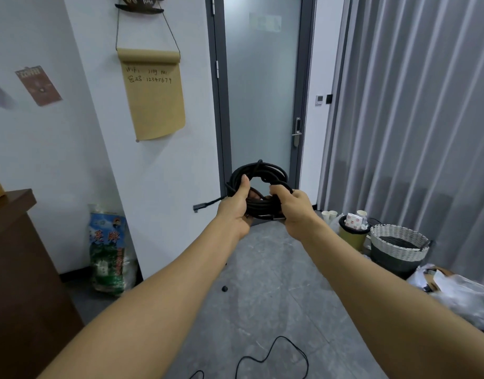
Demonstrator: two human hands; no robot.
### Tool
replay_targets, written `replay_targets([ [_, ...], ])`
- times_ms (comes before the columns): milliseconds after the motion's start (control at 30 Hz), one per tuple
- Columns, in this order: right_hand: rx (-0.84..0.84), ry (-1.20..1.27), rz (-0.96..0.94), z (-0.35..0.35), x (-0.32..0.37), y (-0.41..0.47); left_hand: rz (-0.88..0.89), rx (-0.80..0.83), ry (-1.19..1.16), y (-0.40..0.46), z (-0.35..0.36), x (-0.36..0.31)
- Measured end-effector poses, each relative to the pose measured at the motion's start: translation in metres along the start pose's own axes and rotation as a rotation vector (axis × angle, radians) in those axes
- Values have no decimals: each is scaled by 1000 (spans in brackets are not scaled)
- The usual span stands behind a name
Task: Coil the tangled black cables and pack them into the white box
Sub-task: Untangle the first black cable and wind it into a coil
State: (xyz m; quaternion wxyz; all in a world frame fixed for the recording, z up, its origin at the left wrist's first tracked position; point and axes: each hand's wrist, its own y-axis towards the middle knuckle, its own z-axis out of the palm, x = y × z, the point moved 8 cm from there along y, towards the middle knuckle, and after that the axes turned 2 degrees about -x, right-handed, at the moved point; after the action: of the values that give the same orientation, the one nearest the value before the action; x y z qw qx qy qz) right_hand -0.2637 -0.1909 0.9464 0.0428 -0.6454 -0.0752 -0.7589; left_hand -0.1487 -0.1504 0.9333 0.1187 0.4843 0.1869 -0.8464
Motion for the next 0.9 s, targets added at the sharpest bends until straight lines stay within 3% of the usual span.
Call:
replay_targets([
  [233, 90, -82, 64, -1, 2, -3, -45, 97, 3, -14, 2, 5],
  [433, 177, -99, 267, -3, -16, -14, -96, 69, 224, -12, -3, 8],
  [600, -16, -225, 149, -16, -12, -2, -213, 15, 478, -8, -14, 23],
  [733, -158, -426, 28, -26, -10, -1, -176, -46, 668, -4, -15, 21],
  [900, -248, -530, -34, -29, -5, 0, -87, -20, 533, 4, -2, 23],
])
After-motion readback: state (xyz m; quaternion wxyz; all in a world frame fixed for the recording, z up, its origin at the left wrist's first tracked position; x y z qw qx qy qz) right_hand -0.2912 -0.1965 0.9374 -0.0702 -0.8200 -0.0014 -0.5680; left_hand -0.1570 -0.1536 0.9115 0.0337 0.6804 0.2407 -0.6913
